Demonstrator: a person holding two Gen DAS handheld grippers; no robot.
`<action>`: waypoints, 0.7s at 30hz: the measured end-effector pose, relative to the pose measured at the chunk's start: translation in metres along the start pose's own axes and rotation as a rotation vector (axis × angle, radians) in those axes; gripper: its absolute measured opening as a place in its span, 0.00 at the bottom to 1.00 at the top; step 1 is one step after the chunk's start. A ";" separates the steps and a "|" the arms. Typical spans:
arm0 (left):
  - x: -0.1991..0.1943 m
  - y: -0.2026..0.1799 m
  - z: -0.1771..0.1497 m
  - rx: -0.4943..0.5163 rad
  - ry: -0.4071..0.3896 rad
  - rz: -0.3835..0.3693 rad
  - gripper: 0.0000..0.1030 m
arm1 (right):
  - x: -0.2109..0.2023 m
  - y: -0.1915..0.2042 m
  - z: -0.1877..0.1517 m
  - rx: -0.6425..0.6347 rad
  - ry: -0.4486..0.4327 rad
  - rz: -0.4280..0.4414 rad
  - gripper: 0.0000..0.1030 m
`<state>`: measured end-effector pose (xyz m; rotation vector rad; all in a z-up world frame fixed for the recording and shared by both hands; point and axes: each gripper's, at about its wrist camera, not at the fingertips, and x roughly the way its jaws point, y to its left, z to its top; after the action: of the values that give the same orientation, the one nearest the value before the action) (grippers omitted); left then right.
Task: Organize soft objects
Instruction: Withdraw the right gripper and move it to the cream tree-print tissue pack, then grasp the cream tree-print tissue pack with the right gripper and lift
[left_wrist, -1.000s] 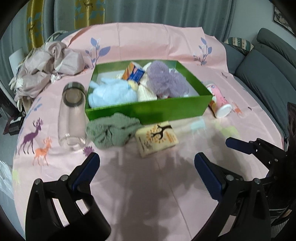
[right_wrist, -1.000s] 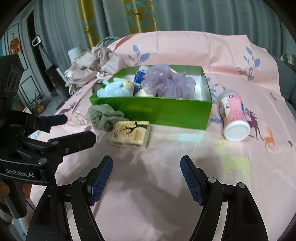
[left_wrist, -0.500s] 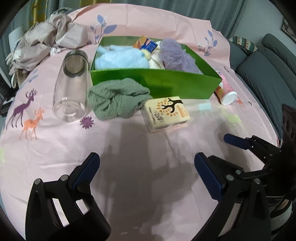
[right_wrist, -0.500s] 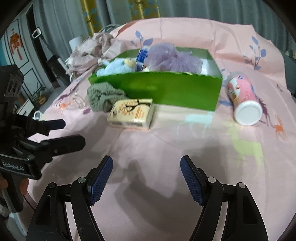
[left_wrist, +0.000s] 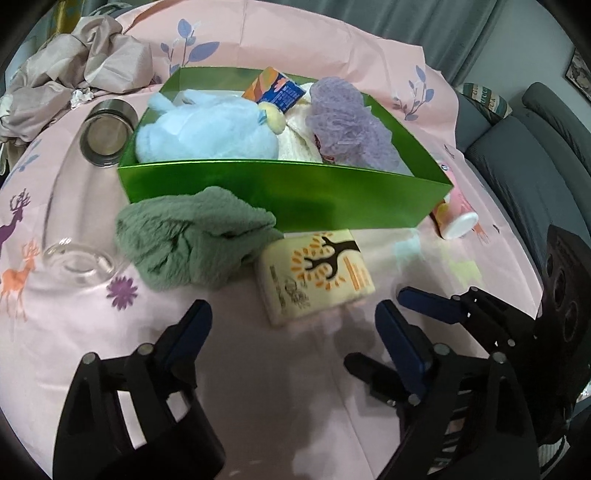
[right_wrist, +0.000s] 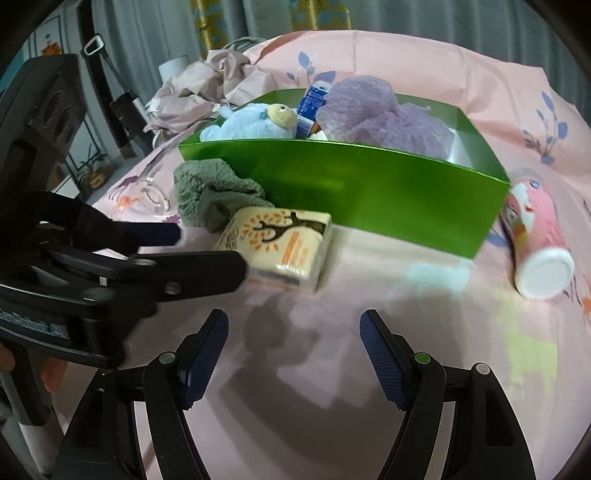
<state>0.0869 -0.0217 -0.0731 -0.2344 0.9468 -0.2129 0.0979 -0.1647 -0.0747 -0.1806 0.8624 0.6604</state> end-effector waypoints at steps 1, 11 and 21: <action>0.002 0.001 0.002 -0.001 0.003 -0.003 0.83 | 0.003 0.000 0.003 -0.004 0.001 0.006 0.73; 0.015 0.003 0.008 -0.004 0.039 -0.054 0.54 | 0.022 0.005 0.022 -0.064 0.018 0.062 0.53; 0.007 -0.004 0.005 0.030 0.030 -0.037 0.54 | 0.017 0.011 0.021 -0.067 0.016 0.058 0.46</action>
<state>0.0944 -0.0269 -0.0743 -0.2220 0.9686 -0.2647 0.1133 -0.1396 -0.0728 -0.2219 0.8644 0.7435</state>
